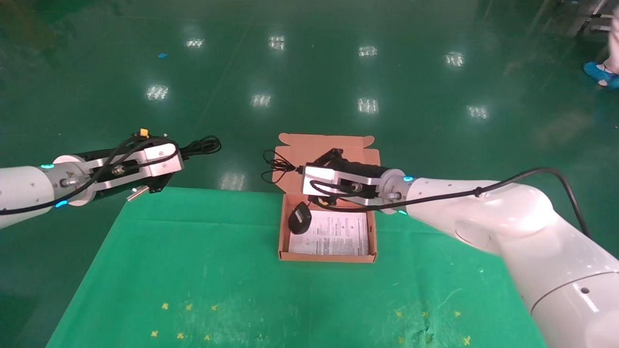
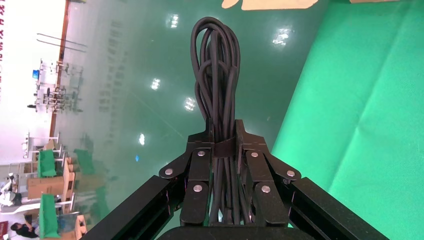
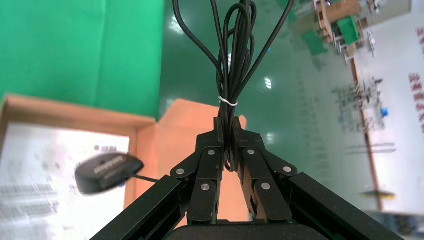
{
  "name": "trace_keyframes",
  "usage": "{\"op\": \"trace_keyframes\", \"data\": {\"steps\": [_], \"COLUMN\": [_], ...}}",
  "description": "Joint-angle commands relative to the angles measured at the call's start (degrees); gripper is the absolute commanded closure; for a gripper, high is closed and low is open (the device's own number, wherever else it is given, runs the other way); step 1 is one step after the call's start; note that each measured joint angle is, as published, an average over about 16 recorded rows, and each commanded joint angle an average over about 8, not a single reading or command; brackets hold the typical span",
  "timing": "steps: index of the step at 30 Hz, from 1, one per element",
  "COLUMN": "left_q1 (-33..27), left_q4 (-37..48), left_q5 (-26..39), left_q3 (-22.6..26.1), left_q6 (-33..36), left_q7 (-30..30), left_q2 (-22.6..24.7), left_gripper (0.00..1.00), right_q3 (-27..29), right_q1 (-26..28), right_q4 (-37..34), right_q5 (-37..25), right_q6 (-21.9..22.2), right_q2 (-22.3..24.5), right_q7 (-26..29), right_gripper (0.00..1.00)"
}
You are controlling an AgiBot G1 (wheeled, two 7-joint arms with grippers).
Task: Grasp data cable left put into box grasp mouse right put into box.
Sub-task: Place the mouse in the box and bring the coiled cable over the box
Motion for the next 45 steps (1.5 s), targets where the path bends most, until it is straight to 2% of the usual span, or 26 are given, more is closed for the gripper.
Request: {"op": "trace_keyframes", "data": {"steps": [1, 3, 11, 19, 26, 32, 39, 45], "left_q1": [0.1, 0.2, 0.5, 2.2, 2.9, 3.8, 4.1, 4.1], "left_q4": [-0.5, -0.8, -1.7, -3.2, 1.5, 8.1, 16.7, 20.5], "left_q5": [0.5, 0.9, 1.6, 0.1, -1.1, -1.5, -3.4, -8.6], "left_q3": [0.0, 0.0, 0.1, 1.7, 4.1, 6.3, 8.1, 11.8], "left_q6": [0.0, 0.1, 0.2, -0.9, -4.1, -9.8, -17.4, -21.3], "left_q7": [-0.7, -1.2, -2.1, 1.9, 9.3, 17.1, 26.1, 32.1], "left_q2": [-0.1, -0.1, -0.1, 2.6, 8.7, 15.6, 23.8, 27.0], "left_gripper": [1.0, 1.0, 1.0, 1.0, 1.0, 1.0, 1.0, 1.0], "right_q3": [0.5, -0.5, -4.3, -5.6, -6.0, -5.3, -4.7, -4.2], "right_q1": [-0.7, -0.4, 0.5, 0.0, 0.3, -0.1, -2.2, -5.2], "right_q4": [-1.3, -3.1, -6.0, -4.2, -3.0, 0.9, 9.5, 18.9], "right_q5": [1.4, 1.4, 0.9, 1.2, 0.8, 0.9, 0.4, -0.5], "right_q6": [0.6, 1.3, 1.7, 1.9, 2.0, 2.4, 2.6, 3.2], "right_q2": [-0.4, -0.6, -0.5, 0.6, 3.0, 8.2, 15.7, 22.5], "right_q7": [0.2, 1.4, 4.7, 5.9, 7.5, 9.4, 13.7, 20.1], "right_gripper": [1.0, 1.0, 0.0, 0.0, 0.0, 0.0, 0.0, 0.0]}}
